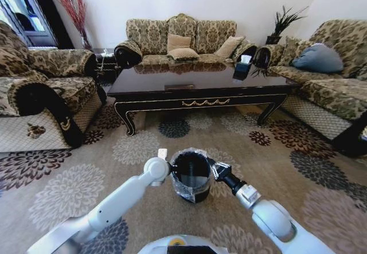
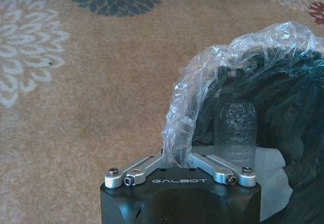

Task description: Move to the front of the table and pick up the trash from the floor, then place it into the trash bin.

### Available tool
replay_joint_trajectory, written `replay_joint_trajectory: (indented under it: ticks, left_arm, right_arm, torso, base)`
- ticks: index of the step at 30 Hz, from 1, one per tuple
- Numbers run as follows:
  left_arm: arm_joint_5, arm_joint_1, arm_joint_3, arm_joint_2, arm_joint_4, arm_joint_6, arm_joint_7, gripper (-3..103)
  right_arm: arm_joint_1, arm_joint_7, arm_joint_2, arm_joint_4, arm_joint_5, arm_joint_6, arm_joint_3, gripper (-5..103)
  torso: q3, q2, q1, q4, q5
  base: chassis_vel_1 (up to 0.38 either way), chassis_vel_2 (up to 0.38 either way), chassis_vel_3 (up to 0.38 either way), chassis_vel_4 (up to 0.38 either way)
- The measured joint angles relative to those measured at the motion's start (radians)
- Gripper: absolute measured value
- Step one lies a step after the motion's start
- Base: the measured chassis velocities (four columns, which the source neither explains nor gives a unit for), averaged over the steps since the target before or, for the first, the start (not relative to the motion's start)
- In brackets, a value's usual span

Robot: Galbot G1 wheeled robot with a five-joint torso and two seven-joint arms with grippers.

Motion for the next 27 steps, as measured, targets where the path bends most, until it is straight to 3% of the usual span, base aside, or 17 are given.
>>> replay_joint_trajectory:
  ticks: [5, 7, 9, 13, 16, 22, 24, 26, 27]
  left_arm:
    - [-0.001, 0.003, 0.001, 0.002, -0.007, 0.0, -0.002, 0]
    - [-0.003, 0.005, -0.005, 0.007, -0.011, 0.0, -0.003, 0]
    - [-0.003, 0.005, -0.008, 0.008, -0.014, 0.0, -0.003, 0]
    - [-0.006, 0.01, -0.012, 0.015, -0.025, 0.0, -0.006, 0]
    - [-0.006, 0.015, -0.015, 0.02, -0.031, 0.0, -0.006, 0]
    - [-0.007, 0.03, -0.029, 0.031, -0.041, 0.0, -0.006, 0]
    - [-0.007, 0.034, -0.033, 0.033, -0.041, 0.0, -0.006, 0]
    - [-0.007, 0.04, -0.042, 0.037, -0.042, 0.0, -0.006, 0]
    - [-0.007, 0.04, -0.042, 0.037, -0.042, 0.0, -0.006, 0]
  right_arm:
    - [-0.015, -0.004, 0.003, -0.007, -0.014, 0.002, -0.016, -3]
    - [-0.033, -0.009, 0.004, -0.014, -0.025, 0.006, -0.027, 7]
    - [-0.039, -0.012, 0.005, -0.018, -0.033, 0.01, -0.031, 7]
    - [-0.042, -0.016, 0.007, -0.035, -0.047, 0.018, -0.04, 28]
    - [-0.04, -0.017, 0.005, -0.036, -0.044, 0.018, -0.039, 33]
    - [-0.031, -0.017, 0.004, -0.043, -0.039, 0.017, -0.035, 61]
    - [-0.029, -0.016, 0.005, -0.044, -0.037, 0.017, -0.035, 61]
    - [-0.023, -0.014, 0.006, -0.044, -0.033, 0.016, -0.032, 73]
    - [-0.023, -0.014, 0.006, -0.044, -0.033, 0.016, -0.032, 73]
  torso:
    - [0.0, 0.0, 0.0, 0.0002, 0.0]
    - [0.0, 0.0, 0.0, 0.0, 0.0]
    - [0.0, 0.0, 0.0, 0.0001, 0.0]
    - [0.0, 0.0, 0.0, 0.0, 0.0]
    - [0.0, 0.0, 0.0, 0.0, 0.0]
    - [0.0, 0.0, 0.0, 0.0, -0.0001]
    - [0.0, 0.0, 0.0, 0.0001, -0.0001]
    - [0.0, 0.0, 0.0, 0.0, -0.0001]
    - [0.0, 0.0, 0.0, 0.0, -0.0001]
  base:
    - [0.0, 0.0, 0.0, 0.0]
    - [0.0, 0.0, 0.0, 0.0]
    - [0.0, 0.0, 0.0, 0.0]
    - [0.0, 0.0, 0.0, 0.0]
    - [0.0, 0.0, 0.0, 0.0]
    - [0.0, 0.0, 0.0, 0.0]
    - [0.0, 0.0, 0.0, 0.0]
    - [0.0, 0.0, 0.0, 0.0]
    - [0.0, 0.0, 0.0, 0.0]
